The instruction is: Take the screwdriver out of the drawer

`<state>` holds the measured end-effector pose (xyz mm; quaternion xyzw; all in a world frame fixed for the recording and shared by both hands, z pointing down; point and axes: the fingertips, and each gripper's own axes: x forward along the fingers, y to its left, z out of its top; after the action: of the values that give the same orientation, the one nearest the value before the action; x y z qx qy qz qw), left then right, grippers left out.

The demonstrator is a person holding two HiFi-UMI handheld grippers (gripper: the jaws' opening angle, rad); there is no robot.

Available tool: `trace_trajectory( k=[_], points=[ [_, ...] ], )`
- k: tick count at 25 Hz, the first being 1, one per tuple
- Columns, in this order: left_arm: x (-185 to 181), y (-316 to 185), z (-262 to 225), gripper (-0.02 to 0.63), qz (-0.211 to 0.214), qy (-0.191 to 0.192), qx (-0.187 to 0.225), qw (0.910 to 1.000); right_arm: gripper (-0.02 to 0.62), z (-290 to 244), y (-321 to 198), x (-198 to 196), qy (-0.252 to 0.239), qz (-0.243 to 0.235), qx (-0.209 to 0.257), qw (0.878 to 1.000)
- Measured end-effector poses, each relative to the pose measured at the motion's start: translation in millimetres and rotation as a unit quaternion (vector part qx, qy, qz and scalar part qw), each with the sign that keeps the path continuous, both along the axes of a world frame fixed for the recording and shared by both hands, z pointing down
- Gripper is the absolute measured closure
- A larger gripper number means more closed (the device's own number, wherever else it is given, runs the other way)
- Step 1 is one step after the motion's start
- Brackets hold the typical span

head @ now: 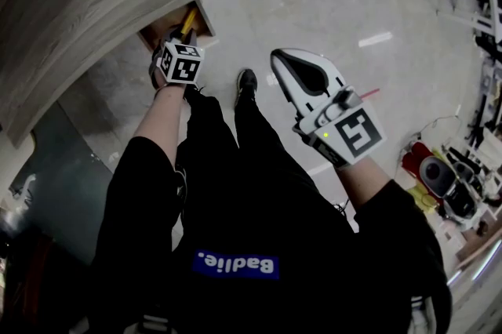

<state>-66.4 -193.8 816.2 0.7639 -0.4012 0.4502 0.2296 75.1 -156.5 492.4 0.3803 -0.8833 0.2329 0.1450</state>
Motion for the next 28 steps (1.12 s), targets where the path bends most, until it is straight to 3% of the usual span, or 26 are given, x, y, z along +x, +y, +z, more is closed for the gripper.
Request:
trace_trajectory(
  k=[11,28],
  points=[
    [-12.8,-1.9,44.6,0.492,0.008,-0.06,-0.034,0.9976,0.566,13.0,10.4,23.1,0.005,0.029,-0.012,0.999],
    [-8.8,-6.0,56.9,0.528,0.021,-0.095,-0.052,0.9939,0.566,9.5,22.8,52.6,0.016,0.048,-0.016,0.999]
  ],
)
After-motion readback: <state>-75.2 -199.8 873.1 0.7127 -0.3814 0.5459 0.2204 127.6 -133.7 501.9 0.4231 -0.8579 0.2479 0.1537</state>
